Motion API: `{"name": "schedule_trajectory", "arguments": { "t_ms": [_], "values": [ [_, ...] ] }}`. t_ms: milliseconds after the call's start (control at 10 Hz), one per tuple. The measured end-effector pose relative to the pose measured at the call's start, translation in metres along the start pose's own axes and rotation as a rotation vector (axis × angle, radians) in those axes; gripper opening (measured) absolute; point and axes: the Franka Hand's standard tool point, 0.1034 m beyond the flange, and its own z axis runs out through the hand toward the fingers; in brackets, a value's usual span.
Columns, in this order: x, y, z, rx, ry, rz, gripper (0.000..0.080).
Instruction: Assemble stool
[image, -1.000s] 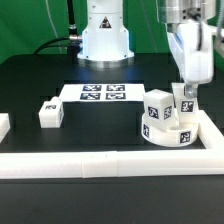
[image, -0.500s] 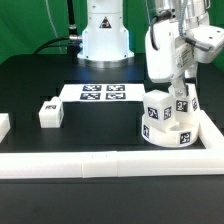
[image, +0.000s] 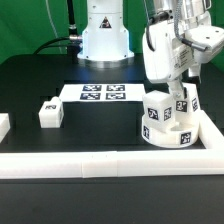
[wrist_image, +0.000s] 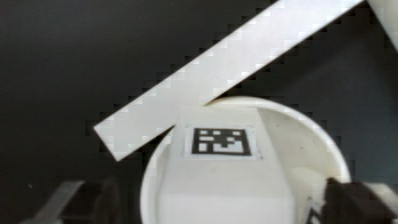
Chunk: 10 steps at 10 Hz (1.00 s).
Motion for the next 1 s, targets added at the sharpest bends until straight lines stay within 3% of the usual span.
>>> {"name": "schedule_trajectory", "arguments": {
  "t_ms": [100,200,400,700,800,900,1000],
  "values": [
    [-0.004,-0.002,-0.006,0.005,-0.016,0.006,0.0622],
    [-0.006,-0.003,-0.009,0.008,-0.027,-0.025,0.0641],
    [-0.01,-0.003,-0.019,0.0,-0.043,-0.164,0.0648],
    [-0.008,-0.002,-0.016,0.003,-0.036,-0.382,0.0649],
    [-0.008,-0.001,-0.015,-0.004,-0.034,-0.479,0.0649],
    [-0.011,0.001,-0.017,-0.051,-0.025,-0.636,0.0649],
    [-0.016,-0.002,-0.019,-0.06,-0.015,-0.78,0.0649]
  ]
}}
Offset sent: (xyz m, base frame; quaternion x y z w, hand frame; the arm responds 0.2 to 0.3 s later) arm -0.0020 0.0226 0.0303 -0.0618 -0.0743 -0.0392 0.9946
